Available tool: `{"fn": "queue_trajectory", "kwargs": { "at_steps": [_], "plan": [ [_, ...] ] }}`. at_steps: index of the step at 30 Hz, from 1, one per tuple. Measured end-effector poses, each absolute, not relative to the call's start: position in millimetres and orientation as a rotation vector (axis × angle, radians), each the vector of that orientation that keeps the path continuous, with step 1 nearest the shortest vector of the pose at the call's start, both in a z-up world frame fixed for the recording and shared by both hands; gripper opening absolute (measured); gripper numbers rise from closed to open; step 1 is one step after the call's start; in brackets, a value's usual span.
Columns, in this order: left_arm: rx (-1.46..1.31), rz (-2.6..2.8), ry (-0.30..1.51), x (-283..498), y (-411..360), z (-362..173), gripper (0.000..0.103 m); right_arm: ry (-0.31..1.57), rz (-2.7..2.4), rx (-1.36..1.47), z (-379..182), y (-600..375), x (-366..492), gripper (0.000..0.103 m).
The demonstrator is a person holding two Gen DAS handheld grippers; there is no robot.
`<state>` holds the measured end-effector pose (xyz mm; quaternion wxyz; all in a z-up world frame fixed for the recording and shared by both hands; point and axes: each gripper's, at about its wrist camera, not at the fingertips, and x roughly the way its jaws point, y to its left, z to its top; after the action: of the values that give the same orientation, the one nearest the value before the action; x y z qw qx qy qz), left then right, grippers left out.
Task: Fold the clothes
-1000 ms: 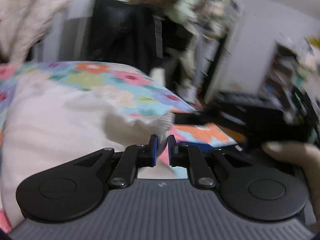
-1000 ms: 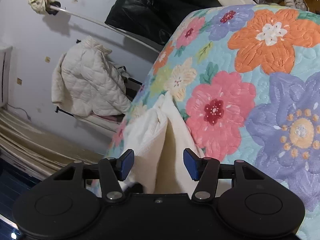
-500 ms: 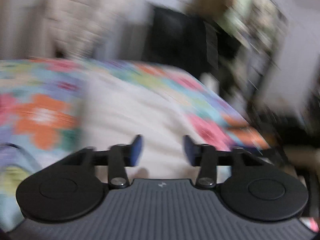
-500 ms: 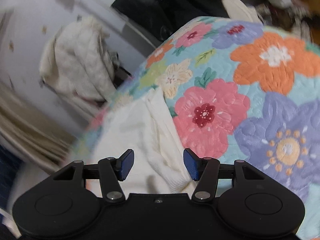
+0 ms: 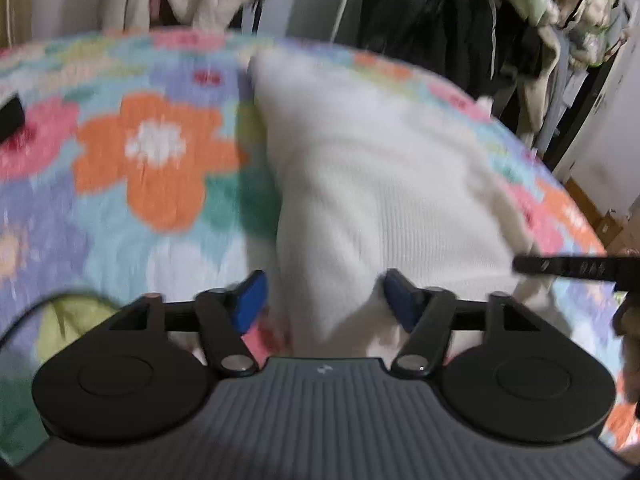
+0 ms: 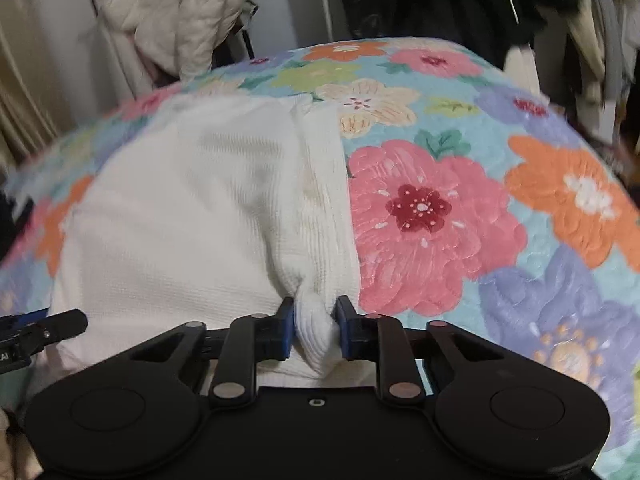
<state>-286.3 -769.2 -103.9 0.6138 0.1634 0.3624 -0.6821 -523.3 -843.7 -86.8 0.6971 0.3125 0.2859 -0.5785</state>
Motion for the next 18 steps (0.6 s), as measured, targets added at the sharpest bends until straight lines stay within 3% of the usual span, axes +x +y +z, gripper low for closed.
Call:
{"fn": "queue_trajectory", "kwargs": {
  "at_steps": [3,5,7,8,10,14,15,18],
  "plan": [
    [0.339,-1.591,0.876,-279.2,-765.3,-108.0,0.048,0.794,-1.314,0.612,-90.8,-831.6,-515.0,0.022],
    [0.31,-1.604,0.895,-275.3,-765.1,-107.9,0.048,0.784,-1.299,0.661,-91.1,-826.1,-524.3,0.023],
    [0.28,-1.616,0.914,-271.3,-765.0,-107.8,0.048,0.668,-1.298,0.792,-86.4,-826.2,-546.3,0.03],
    [0.265,-1.623,0.923,-269.3,-764.9,-107.7,0.048,0.595,-1.309,0.872,-85.0,-826.8,-560.7,0.041],
    [0.236,-1.635,0.941,-265.4,-764.7,-107.5,0.052,0.393,-1.303,1.037,-86.1,-822.8,-591.8,0.048],
    [0.176,-1.659,0.978,-257.5,-764.4,-107.3,0.066,0.057,-1.172,1.333,-107.2,-816.5,-627.3,0.067],
    [0.161,-1.662,0.99,-255.6,-765.0,-107.8,0.07,0.006,-1.142,1.388,-112.8,-815.8,-631.2,0.071],
    [0.139,-1.635,1.052,-255.2,-776.7,-124.4,0.071,0.076,-1.175,1.389,-117.2,-818.7,-612.3,0.076]
  ]
}}
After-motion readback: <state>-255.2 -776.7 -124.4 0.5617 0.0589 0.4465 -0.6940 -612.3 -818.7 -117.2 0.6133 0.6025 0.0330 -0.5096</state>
